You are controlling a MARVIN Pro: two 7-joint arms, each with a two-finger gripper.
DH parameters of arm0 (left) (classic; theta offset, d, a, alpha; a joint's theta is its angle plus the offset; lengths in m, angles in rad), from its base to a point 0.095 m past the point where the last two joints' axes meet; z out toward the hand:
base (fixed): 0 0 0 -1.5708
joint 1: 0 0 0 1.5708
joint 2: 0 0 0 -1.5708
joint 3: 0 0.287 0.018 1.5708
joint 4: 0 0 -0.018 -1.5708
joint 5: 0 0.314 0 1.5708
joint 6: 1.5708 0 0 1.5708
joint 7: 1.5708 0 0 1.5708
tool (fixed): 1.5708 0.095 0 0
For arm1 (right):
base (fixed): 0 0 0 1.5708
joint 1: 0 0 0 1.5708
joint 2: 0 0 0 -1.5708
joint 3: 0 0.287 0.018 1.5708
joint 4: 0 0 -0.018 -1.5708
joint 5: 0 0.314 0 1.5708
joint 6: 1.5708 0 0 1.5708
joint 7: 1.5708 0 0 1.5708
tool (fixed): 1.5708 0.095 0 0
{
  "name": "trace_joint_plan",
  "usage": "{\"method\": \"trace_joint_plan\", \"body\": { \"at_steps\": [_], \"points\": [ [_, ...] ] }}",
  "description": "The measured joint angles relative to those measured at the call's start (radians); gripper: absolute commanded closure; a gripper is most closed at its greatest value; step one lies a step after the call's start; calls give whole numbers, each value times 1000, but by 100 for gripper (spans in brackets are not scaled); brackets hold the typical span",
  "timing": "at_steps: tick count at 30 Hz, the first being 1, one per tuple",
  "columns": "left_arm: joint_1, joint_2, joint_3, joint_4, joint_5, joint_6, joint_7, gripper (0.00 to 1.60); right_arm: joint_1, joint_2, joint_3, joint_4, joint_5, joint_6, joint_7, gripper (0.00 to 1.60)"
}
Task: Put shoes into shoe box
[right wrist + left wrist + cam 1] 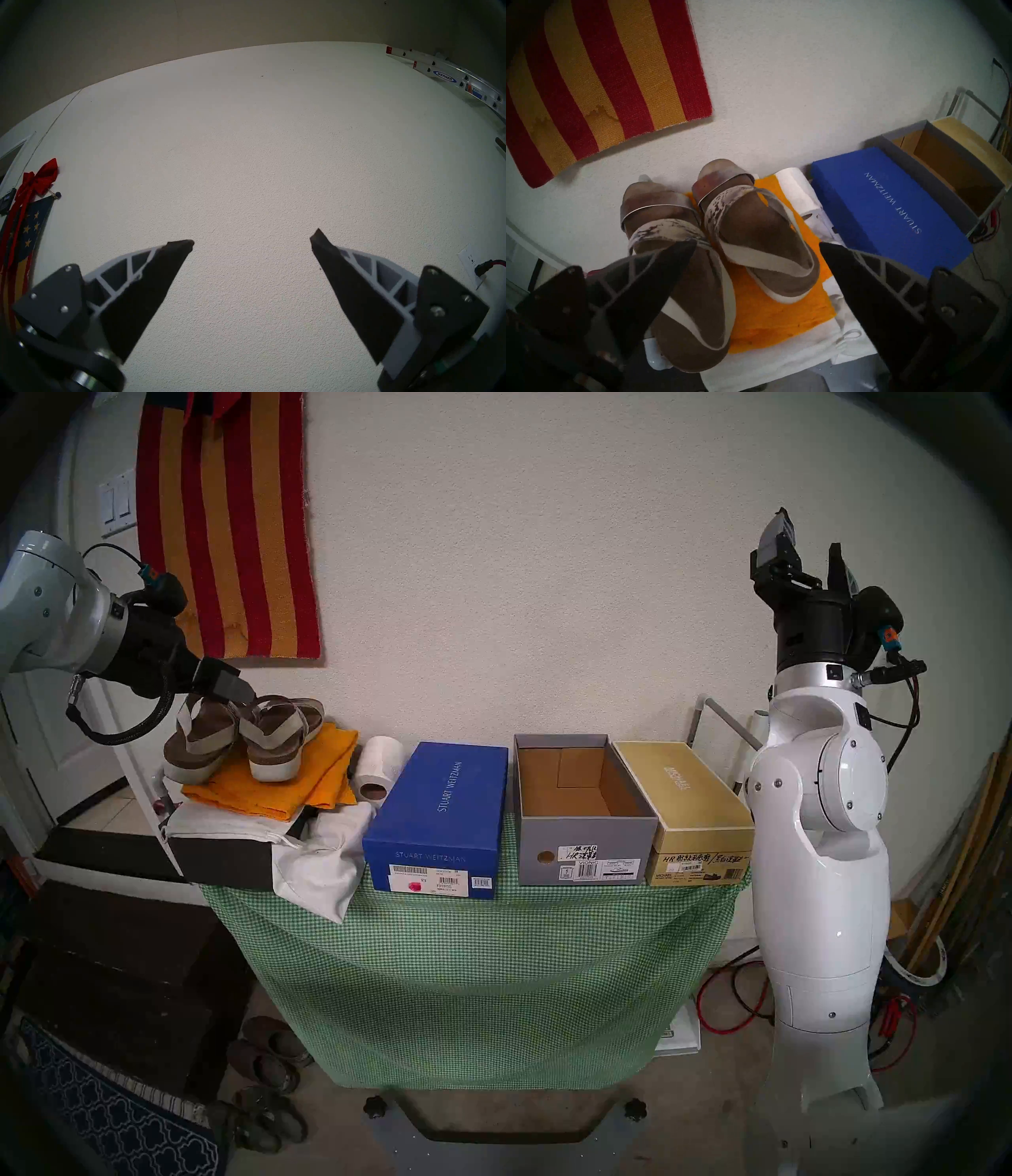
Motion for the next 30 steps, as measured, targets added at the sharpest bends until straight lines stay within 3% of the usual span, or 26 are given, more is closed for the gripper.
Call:
{"method": "trace_joint_plan", "body": {
  "at_steps": [7, 12, 21, 30],
  "points": [
    [40, -50, 15, 15, 138, -100, -123, 0, 0, 0, 0, 0, 0, 0, 0, 0],
    [100, -84, -7, 35, 216, -196, -182, 0, 0, 0, 0, 0, 0, 0, 0, 0],
    [219, -177, -18, 73, 239, -369, -224, 0, 0, 0, 0, 0, 0, 0, 0, 0],
    [332, -279, -28, 130, 229, -425, -285, 0, 0, 0, 0, 0, 0, 0, 0, 0]
  ]
}}
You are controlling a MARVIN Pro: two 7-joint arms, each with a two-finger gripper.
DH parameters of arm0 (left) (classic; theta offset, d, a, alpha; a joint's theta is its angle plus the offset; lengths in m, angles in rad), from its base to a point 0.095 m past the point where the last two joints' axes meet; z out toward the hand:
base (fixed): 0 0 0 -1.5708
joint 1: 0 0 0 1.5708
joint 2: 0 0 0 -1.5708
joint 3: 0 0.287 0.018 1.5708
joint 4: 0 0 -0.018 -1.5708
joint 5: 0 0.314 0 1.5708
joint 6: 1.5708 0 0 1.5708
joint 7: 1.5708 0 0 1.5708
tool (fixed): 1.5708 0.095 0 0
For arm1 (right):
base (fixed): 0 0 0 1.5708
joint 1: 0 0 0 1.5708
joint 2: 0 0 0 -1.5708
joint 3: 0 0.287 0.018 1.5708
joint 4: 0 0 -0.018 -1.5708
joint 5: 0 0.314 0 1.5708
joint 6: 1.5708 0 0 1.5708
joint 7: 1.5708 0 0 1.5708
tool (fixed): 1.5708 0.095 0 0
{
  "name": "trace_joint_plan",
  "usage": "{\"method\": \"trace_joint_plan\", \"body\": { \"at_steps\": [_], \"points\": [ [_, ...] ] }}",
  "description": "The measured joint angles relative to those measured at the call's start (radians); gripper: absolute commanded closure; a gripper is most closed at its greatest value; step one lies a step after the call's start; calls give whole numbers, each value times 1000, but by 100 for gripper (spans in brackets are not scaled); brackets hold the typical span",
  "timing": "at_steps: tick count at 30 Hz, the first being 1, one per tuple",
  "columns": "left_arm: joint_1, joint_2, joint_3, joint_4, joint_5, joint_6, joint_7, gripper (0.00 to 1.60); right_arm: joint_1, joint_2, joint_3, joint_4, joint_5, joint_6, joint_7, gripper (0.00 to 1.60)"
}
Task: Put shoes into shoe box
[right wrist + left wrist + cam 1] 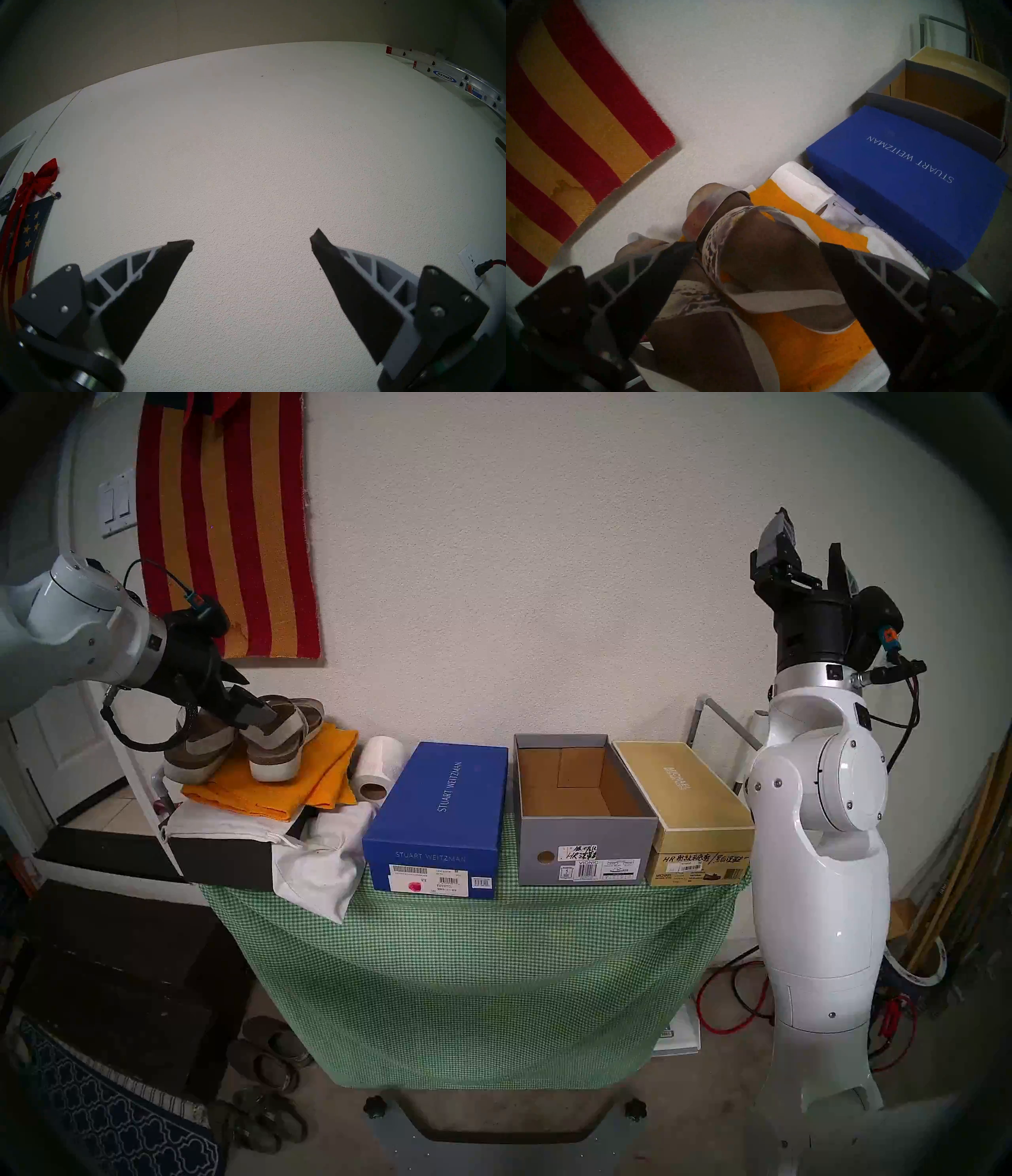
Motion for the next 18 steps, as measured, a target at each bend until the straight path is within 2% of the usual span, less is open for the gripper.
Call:
{"method": "trace_joint_plan", "body": {
  "at_steps": [11, 18],
  "points": [
    [79, -59, -1, 53, 59, -36, -44, 0, 0, 0, 0, 0, 0, 0, 0, 0],
    [138, -78, -45, 82, 51, -75, -2, 0, 0, 0, 0, 0, 0, 0, 0, 0]
  ]
}}
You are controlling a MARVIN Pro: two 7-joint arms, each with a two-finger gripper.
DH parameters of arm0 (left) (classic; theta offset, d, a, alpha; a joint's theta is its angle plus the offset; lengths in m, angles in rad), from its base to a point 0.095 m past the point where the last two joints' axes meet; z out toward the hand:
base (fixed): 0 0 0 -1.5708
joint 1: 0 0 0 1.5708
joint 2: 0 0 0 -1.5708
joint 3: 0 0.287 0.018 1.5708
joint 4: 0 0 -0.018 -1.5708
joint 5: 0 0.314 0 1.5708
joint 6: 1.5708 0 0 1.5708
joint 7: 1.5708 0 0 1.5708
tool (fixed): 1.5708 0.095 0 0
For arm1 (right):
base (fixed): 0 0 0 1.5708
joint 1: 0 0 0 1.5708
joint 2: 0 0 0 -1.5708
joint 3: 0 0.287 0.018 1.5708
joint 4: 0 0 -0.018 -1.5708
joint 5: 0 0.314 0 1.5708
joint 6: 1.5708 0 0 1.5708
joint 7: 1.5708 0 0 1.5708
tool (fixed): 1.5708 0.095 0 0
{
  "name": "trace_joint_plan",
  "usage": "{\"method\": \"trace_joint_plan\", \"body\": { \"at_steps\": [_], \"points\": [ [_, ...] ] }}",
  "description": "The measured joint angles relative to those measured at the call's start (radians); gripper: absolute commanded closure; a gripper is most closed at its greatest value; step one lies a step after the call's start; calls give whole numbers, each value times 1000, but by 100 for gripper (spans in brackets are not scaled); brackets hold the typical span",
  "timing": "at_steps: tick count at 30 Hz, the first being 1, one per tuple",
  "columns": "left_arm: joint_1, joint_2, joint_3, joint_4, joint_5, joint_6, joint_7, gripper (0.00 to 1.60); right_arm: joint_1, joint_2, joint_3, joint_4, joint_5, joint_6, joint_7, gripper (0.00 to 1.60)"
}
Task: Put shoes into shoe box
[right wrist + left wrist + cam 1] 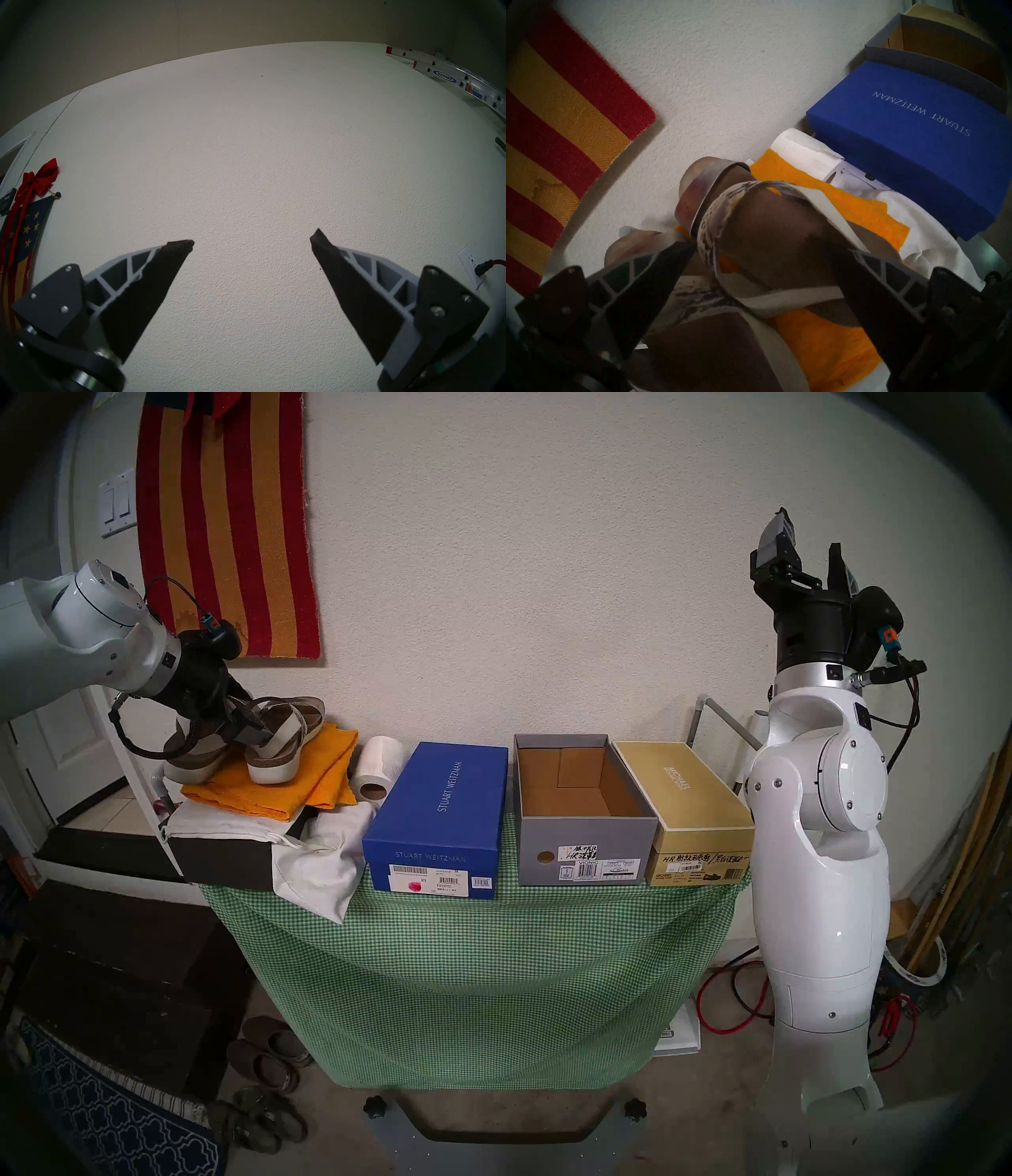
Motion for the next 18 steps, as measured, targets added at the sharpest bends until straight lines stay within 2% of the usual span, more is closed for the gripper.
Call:
{"method": "trace_joint_plan", "body": {
  "at_steps": [8, 18],
  "points": [
    [83, -37, -60, 51, -21, -75, 59, 0, 0, 0, 0, 0, 0, 0, 0, 0],
    [174, -88, -67, 104, -29, -97, 32, 1, 0, 0, 0, 0, 0, 0, 0, 0]
  ]
}}
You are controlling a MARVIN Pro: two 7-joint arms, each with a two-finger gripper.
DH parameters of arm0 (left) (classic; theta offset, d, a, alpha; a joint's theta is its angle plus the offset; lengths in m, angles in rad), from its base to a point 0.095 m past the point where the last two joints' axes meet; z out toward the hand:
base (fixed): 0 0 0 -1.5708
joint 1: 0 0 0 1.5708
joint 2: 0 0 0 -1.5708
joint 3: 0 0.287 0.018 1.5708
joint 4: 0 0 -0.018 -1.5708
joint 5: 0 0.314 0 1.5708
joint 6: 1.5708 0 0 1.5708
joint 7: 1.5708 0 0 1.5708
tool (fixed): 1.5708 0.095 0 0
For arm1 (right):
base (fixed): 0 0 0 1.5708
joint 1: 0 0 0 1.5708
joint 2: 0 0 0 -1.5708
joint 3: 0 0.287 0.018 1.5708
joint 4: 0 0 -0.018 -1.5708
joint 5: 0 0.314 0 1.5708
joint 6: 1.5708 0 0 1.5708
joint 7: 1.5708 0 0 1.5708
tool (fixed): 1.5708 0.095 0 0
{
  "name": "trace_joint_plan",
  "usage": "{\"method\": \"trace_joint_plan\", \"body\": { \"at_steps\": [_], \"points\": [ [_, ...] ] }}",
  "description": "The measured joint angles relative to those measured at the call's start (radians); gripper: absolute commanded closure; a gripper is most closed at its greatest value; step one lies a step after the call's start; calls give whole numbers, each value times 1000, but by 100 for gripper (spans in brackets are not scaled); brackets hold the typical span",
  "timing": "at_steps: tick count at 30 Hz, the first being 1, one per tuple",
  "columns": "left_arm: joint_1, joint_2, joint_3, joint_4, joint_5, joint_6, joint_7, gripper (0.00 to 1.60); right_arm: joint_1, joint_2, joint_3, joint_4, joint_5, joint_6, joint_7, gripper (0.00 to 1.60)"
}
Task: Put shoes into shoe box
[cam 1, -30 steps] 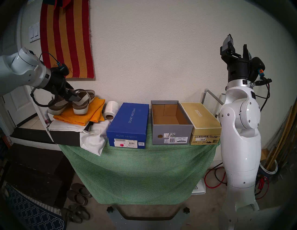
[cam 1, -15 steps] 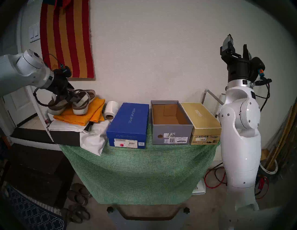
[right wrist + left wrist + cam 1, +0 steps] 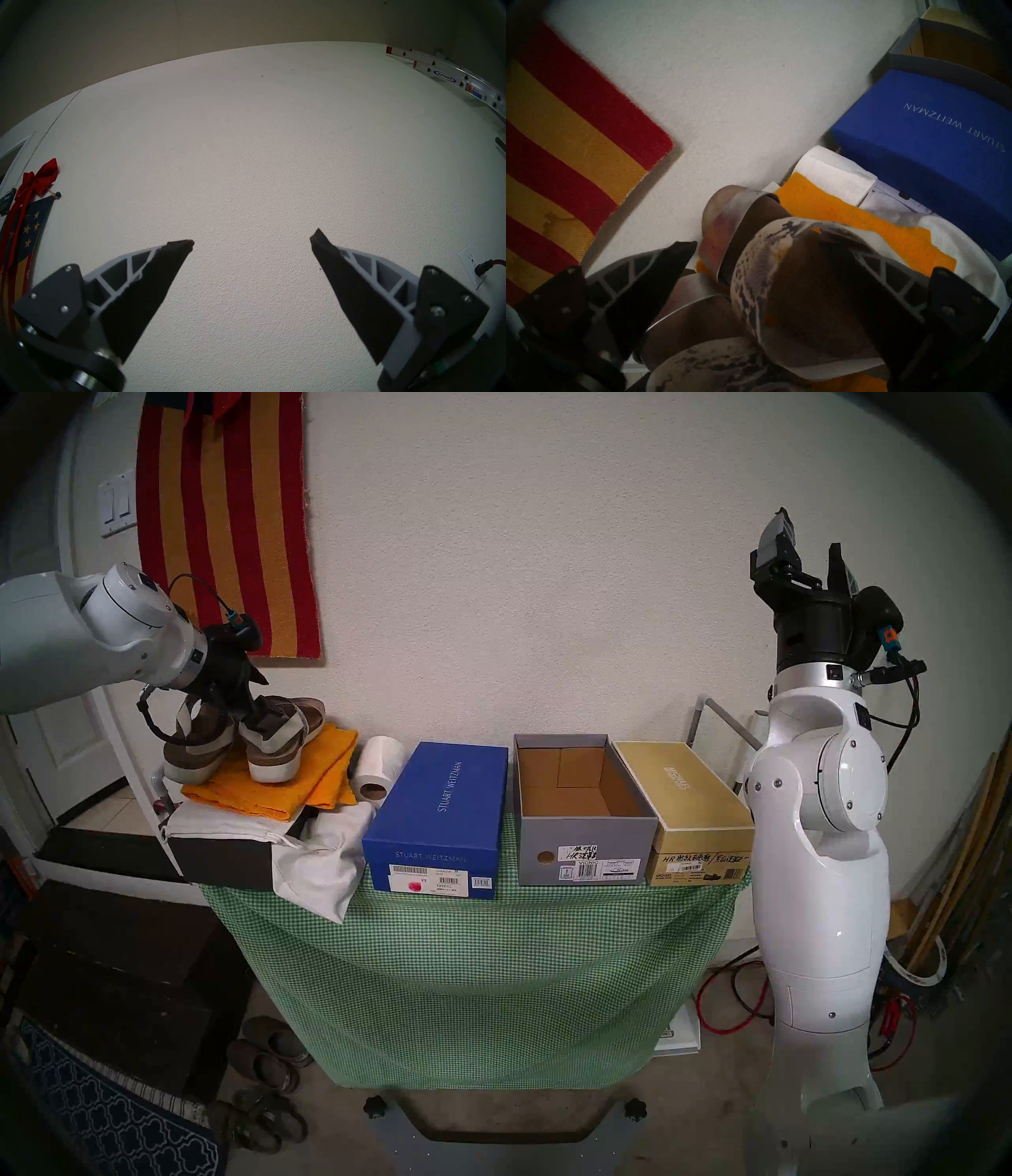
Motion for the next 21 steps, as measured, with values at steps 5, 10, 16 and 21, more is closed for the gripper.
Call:
{"method": "trace_joint_plan", "body": {
  "at_steps": [5, 10, 16, 21],
  "points": [
    [21, -5, 14, 18, 2, -11, -18, 40, 0, 0, 0, 0, 0, 0, 0, 0],
    [22, -9, 26, 30, 15, -16, -32, 82, 0, 0, 0, 0, 0, 0, 0, 0],
    [12, -7, 49, 37, 33, -7, -40, 109, 0, 0, 0, 0, 0, 0, 0, 0],
    [-4, 8, 58, 26, 45, -7, -23, 160, 0, 0, 0, 0, 0, 0, 0, 0]
  ]
}}
